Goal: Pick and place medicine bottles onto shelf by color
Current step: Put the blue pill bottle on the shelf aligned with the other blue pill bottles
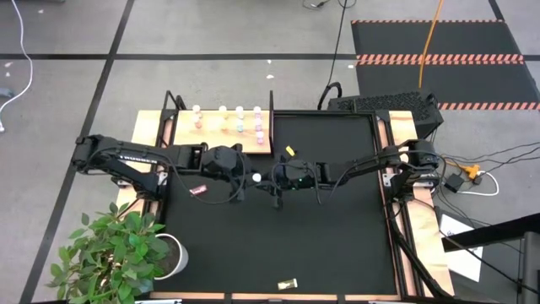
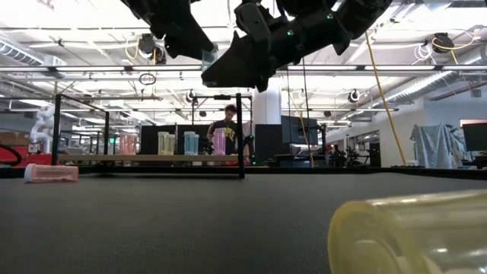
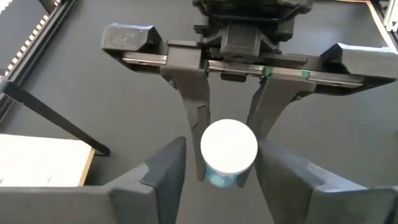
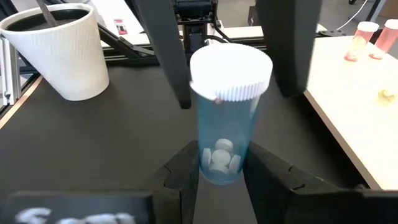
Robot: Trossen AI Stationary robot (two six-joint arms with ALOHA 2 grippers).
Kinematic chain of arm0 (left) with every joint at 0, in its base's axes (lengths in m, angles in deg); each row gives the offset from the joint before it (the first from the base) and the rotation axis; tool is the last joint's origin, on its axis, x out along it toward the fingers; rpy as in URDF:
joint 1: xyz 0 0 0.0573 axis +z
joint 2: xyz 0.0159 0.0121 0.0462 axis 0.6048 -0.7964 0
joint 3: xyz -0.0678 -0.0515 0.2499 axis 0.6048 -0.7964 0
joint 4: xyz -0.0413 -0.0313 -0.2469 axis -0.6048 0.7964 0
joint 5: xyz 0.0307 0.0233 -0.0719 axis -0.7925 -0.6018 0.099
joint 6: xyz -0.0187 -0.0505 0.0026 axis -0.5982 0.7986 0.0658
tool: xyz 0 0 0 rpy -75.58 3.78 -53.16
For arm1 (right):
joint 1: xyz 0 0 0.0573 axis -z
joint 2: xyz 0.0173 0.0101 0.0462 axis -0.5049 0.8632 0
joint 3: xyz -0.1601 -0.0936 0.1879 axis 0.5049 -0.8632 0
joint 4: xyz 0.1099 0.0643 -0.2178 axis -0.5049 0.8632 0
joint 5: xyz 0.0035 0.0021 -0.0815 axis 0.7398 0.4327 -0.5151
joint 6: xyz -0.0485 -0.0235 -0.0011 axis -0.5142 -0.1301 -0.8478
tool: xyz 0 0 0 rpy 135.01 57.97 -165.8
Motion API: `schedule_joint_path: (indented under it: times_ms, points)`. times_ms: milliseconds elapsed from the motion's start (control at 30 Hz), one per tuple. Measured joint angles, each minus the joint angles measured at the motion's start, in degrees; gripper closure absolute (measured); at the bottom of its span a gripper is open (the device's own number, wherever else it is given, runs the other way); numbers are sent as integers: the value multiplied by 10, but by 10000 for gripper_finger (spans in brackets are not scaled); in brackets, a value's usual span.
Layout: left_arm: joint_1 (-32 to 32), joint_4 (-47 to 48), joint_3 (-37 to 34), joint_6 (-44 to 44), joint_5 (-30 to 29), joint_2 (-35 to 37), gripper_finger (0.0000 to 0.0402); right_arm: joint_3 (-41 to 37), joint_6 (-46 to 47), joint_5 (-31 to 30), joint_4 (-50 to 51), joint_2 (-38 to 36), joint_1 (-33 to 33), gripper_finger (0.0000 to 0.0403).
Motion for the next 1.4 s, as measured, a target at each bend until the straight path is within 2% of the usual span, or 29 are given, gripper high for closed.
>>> schedule_joint_path:
  times_ms: [267,933,1233,1400]
  points:
    - [0,-18,0,0,3,0,252,0,2,1,2,0,0,293]
    - [4,-13,0,-15,19,0,255,0,6,15,0,0,4,293]
    - [18,-13,0,-12,24,0,292,0,-15,11,0,0,6,293]
    - [39,-13,0,-13,18,0,275,0,-13,5,13,0,17,293]
